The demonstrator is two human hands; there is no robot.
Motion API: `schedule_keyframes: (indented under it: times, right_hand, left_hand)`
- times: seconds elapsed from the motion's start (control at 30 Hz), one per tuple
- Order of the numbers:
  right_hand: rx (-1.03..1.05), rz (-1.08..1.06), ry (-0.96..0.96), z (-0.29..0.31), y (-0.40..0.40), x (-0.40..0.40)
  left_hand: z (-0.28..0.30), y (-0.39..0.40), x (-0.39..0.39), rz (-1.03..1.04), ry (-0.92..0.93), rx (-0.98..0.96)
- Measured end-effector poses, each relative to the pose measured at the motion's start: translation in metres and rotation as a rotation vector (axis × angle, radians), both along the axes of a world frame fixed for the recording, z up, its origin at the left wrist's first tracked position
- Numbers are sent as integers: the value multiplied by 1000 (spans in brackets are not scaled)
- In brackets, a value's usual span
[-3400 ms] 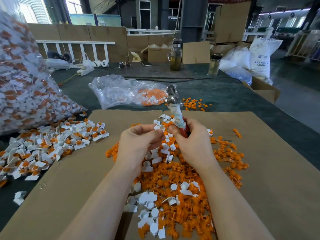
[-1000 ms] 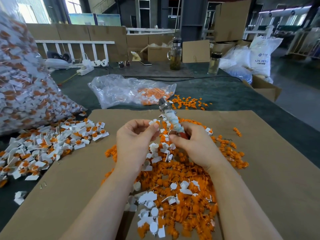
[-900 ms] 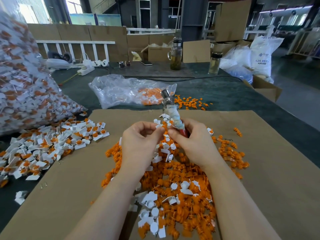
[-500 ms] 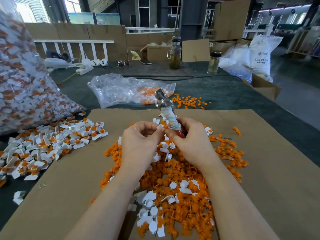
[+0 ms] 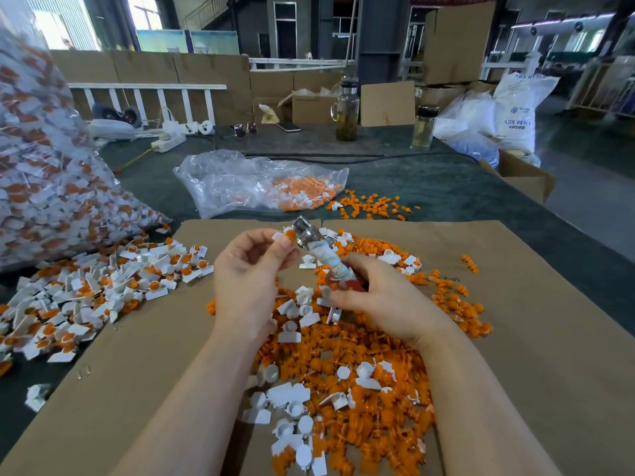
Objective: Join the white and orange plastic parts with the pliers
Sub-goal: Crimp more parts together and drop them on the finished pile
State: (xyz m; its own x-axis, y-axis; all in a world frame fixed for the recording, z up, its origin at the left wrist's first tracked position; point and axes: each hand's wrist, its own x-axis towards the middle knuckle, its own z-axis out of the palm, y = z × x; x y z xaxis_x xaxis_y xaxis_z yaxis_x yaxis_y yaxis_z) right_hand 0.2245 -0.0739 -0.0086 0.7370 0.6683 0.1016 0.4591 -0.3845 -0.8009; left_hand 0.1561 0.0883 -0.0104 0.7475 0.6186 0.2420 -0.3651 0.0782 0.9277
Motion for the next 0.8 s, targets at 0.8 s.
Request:
schedule_keyframes:
  times: [0.8]
  right_hand:
    - [-95, 1, -165, -2, 3, 0]
  left_hand:
    - [-1, 3, 1, -40, 25, -11]
